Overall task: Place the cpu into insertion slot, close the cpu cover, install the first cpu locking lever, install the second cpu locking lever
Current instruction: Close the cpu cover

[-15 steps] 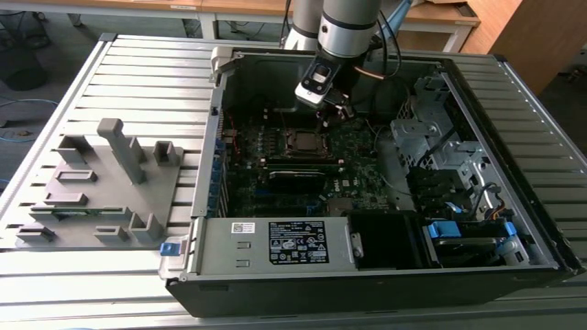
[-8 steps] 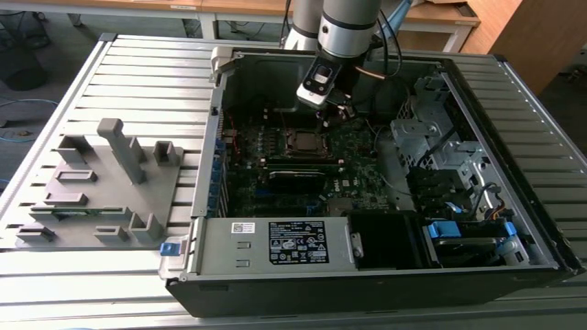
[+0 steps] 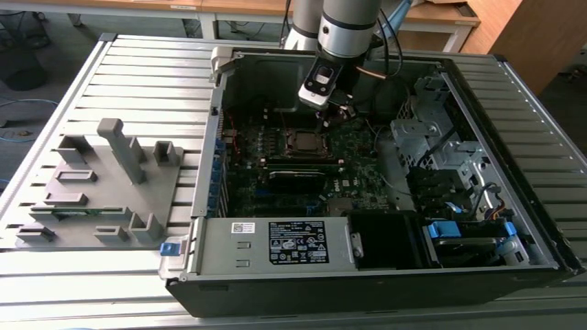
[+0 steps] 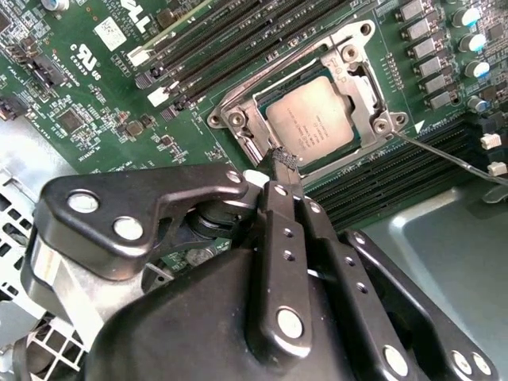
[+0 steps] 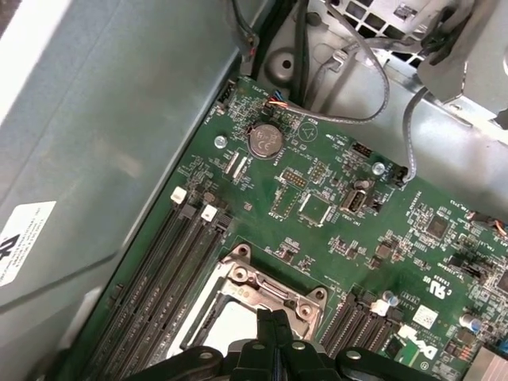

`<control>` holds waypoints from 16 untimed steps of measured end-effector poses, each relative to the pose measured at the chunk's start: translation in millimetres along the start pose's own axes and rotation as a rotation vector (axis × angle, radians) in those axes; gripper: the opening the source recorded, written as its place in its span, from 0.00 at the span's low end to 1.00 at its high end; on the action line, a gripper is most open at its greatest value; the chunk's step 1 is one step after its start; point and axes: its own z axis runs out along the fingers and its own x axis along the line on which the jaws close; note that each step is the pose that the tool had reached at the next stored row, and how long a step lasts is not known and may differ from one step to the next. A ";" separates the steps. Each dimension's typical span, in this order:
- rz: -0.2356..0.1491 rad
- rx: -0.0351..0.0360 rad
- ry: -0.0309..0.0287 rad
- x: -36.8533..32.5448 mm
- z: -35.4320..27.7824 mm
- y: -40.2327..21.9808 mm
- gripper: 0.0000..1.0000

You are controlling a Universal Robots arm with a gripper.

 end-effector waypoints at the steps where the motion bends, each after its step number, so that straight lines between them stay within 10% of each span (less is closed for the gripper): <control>1: -0.004 -0.0002 0.0002 0.0 0.0 0.0 0.11; 16: -0.058 -0.0016 0.0016 0.0 0.0 0.0 0.11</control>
